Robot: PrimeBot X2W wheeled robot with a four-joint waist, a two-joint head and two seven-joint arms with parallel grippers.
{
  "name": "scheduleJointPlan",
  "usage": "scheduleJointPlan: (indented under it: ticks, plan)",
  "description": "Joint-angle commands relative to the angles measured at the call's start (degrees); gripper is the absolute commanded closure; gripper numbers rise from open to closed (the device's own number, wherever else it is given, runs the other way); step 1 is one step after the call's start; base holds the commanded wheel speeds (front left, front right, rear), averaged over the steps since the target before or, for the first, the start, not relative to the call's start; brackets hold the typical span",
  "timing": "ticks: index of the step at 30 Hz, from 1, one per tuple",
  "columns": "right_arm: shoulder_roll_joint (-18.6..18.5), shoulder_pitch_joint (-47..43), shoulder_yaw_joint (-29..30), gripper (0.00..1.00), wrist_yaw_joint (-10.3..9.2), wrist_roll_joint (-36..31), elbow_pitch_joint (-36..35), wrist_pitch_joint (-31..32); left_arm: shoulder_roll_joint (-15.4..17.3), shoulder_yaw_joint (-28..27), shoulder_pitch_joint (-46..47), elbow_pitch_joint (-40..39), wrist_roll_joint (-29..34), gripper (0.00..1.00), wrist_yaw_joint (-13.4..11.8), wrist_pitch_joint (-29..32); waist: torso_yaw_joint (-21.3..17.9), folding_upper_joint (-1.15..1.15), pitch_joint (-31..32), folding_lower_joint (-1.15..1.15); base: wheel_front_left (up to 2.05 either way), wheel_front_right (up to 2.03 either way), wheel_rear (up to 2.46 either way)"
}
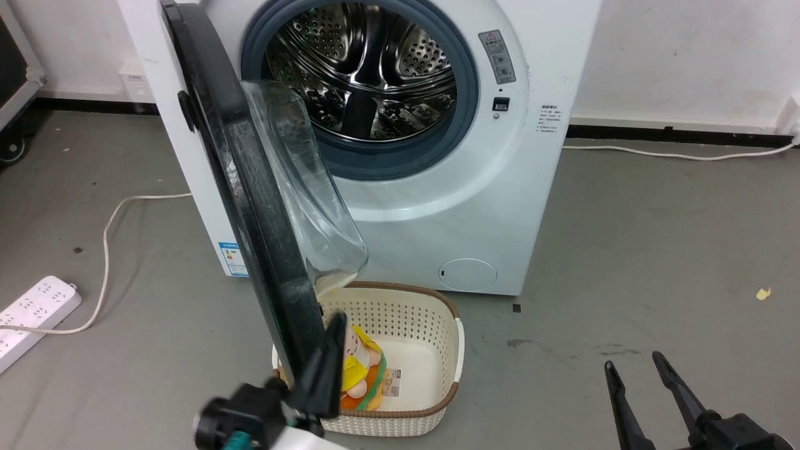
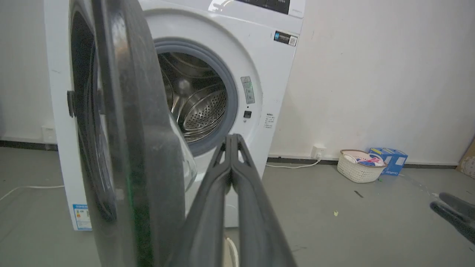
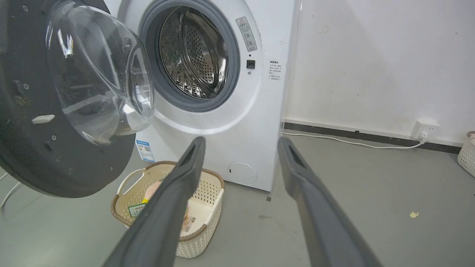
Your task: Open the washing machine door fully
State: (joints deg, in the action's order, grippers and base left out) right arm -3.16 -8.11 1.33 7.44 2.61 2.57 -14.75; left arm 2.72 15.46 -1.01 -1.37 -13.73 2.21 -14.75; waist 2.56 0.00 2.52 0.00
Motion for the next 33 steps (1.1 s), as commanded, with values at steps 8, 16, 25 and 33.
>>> scheduleJointPlan:
  ticks: [8,16,25,33]
  plan:
    - [0.3,0.2,0.3,0.00,0.05,0.5,-0.1,-0.2,0.2,0.6,3.5,12.3,-2.4,1.00,-0.5,-0.2,-0.4,0.00,-0.4,0.00,0.00,0.00,0.00]
    - [0.3,0.0,0.3,0.00,0.05,0.7,0.3,-0.2,0.2,-2.4,7.2,18.3,-2.5,1.00,-1.0,-0.2,1.8,0.00,-0.5,0.00,0.00,0.00,0.00]
    - [0.3,-0.1,-0.6,0.00,0.05,1.4,0.6,-0.2,0.6,-8.2,6.3,18.0,-2.0,1.00,-0.6,-0.3,8.1,0.00,-0.9,0.00,0.00,0.00,0.00]
    - [0.3,0.5,-1.7,0.00,0.05,0.1,0.5,-0.2,3.0,-14.0,9.3,18.4,-2.4,1.00,0.2,-0.3,14.0,0.00,-4.3,0.00,0.00,0.00,0.00]
